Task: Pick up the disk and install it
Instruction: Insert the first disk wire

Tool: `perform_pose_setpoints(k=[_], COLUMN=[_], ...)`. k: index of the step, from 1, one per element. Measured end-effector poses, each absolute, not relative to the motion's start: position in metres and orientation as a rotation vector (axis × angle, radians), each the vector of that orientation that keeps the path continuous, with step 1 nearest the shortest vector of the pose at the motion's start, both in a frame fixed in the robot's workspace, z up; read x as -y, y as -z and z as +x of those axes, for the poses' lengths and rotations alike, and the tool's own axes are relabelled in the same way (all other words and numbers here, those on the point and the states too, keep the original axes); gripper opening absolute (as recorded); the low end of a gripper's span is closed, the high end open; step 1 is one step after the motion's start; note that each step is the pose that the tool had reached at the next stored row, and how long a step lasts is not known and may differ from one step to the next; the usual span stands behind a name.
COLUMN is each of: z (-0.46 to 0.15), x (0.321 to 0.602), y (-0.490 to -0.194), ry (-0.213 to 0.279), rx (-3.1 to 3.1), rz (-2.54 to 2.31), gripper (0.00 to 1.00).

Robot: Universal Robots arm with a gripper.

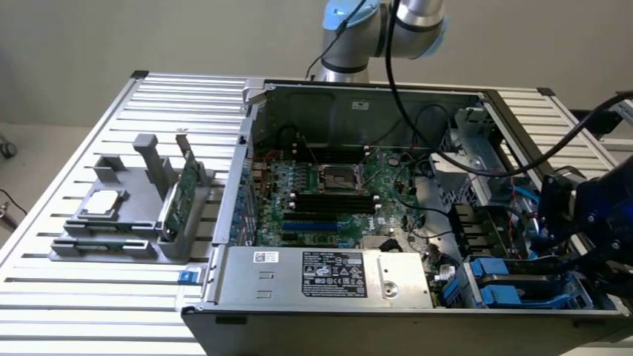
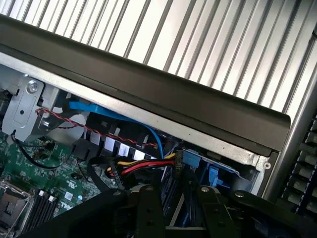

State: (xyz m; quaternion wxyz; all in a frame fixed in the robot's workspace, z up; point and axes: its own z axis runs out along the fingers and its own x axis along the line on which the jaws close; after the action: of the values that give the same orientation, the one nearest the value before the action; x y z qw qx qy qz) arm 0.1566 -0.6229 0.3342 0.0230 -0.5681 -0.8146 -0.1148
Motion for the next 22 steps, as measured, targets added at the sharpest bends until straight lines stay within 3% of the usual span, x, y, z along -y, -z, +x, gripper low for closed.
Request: perform_pose_setpoints(k=[10, 14, 22], z=[0.1574, 0.1575, 0.1572], x=[0.6235, 0.6238, 0.6241], y=[-0.3324, -0.3323, -0.3348], ry=[0.383, 0.382, 0.381], rx=[2.499, 2.49, 2.434], rz=[-1.756, -1.761, -1.788], gripper=[0.32, 0.17, 0.17])
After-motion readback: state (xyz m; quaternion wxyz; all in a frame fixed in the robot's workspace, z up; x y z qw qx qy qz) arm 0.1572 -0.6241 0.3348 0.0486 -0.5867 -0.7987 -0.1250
